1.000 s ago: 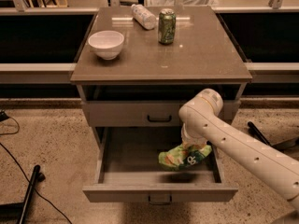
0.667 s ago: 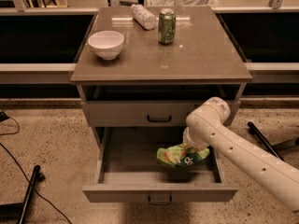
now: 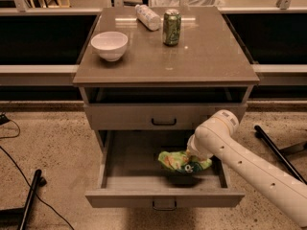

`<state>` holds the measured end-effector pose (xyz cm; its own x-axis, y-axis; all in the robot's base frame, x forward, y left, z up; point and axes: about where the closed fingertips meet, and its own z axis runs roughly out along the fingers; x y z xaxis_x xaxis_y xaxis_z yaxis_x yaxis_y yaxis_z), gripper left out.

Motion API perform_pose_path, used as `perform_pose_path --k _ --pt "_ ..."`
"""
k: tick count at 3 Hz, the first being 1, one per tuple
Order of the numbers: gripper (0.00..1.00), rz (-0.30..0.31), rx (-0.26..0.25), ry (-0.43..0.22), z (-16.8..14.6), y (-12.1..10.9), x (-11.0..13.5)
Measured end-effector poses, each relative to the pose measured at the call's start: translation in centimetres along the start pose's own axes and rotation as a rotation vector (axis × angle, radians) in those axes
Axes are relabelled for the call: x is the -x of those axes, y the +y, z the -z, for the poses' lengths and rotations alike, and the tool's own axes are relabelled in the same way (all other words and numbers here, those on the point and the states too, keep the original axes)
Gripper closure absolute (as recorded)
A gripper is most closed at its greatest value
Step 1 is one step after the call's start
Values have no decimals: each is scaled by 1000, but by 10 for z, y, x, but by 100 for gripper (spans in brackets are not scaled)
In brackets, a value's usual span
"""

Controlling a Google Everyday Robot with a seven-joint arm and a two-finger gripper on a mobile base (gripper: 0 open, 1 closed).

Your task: Place green rice chip bag into middle drawer

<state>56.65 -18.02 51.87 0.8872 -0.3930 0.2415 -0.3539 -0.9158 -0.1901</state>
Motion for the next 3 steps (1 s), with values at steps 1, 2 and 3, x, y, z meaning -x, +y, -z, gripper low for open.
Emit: perform_pose_path --k 1,2,3 --pt "63 -6 0 -2 -1 0 0" --pt "40 -6 0 -2 -1 0 0" --pt "16 -6 0 -2 -1 0 0"
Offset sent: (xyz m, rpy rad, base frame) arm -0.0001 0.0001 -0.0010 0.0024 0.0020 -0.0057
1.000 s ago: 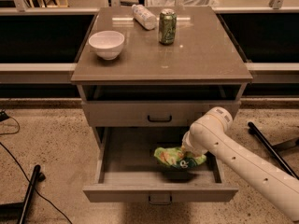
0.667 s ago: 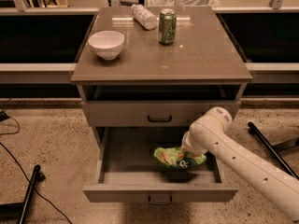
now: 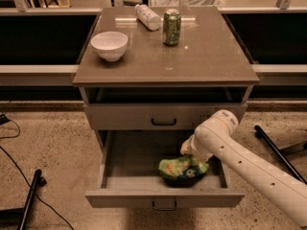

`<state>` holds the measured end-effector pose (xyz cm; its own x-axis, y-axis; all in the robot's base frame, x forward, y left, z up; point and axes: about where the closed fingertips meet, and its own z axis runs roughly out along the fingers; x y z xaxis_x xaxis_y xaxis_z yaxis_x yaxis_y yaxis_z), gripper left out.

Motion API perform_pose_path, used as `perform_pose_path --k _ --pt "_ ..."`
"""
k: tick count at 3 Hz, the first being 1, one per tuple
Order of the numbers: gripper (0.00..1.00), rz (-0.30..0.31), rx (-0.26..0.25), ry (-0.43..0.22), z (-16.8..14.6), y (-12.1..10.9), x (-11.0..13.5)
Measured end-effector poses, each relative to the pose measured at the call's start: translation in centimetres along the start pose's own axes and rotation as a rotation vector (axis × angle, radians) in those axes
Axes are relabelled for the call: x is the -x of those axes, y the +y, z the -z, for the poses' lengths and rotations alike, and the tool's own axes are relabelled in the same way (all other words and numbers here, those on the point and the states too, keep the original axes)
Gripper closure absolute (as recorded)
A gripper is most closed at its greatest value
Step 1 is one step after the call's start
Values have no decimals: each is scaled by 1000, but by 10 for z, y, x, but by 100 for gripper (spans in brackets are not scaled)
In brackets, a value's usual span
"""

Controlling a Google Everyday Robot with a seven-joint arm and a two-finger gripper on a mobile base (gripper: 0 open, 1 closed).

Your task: Place green rice chip bag into middle drawer

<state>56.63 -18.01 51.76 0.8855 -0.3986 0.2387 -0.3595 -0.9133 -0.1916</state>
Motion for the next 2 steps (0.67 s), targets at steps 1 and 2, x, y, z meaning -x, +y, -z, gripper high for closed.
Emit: perform_pose_path --k 1,2 --pt "0 0 0 0 0 0 0" --pt "0 0 0 0 0 0 0"
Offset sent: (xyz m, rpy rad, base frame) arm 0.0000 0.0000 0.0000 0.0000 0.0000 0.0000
